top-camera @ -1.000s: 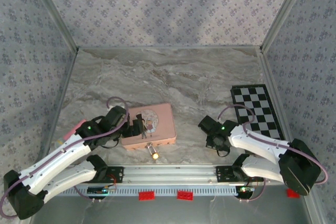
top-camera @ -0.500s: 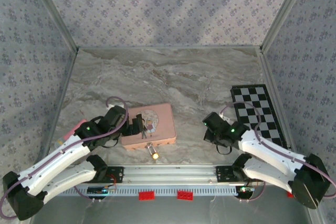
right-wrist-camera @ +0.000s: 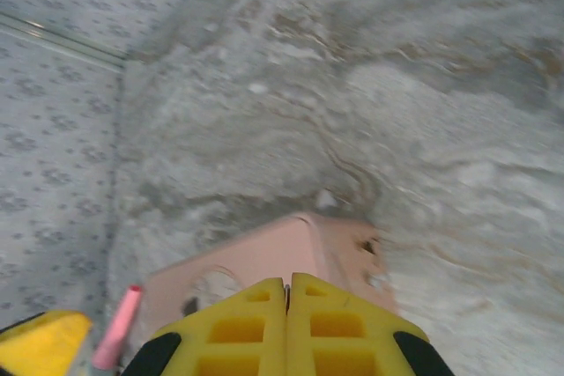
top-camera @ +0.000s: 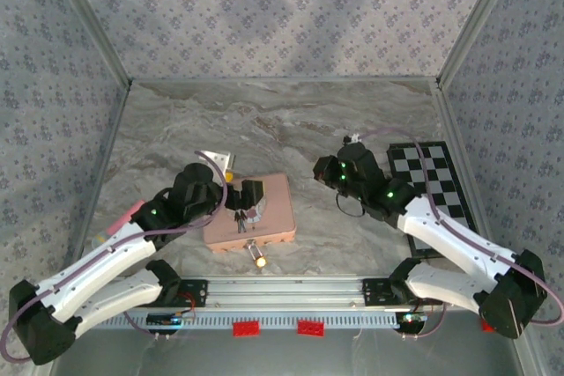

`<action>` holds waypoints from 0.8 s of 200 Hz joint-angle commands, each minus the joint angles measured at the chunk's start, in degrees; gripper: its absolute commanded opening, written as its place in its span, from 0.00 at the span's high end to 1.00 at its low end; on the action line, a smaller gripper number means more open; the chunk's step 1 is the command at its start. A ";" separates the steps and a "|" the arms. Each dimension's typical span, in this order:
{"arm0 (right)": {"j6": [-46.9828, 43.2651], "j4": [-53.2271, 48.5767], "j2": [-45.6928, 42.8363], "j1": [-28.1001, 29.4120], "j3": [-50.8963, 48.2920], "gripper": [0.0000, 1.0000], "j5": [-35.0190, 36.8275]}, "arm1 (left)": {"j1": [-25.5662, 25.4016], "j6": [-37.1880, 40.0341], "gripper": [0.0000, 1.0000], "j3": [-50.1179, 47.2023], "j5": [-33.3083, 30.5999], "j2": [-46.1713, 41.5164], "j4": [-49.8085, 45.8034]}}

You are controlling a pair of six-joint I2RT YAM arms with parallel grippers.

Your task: Unlock the padlock with the key

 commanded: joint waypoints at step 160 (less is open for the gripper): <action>12.03 21.22 3.90 6.98 0.16 1.00 -0.53 | -0.36 28.84 0.39 -9.26 15.82 16.22 52.85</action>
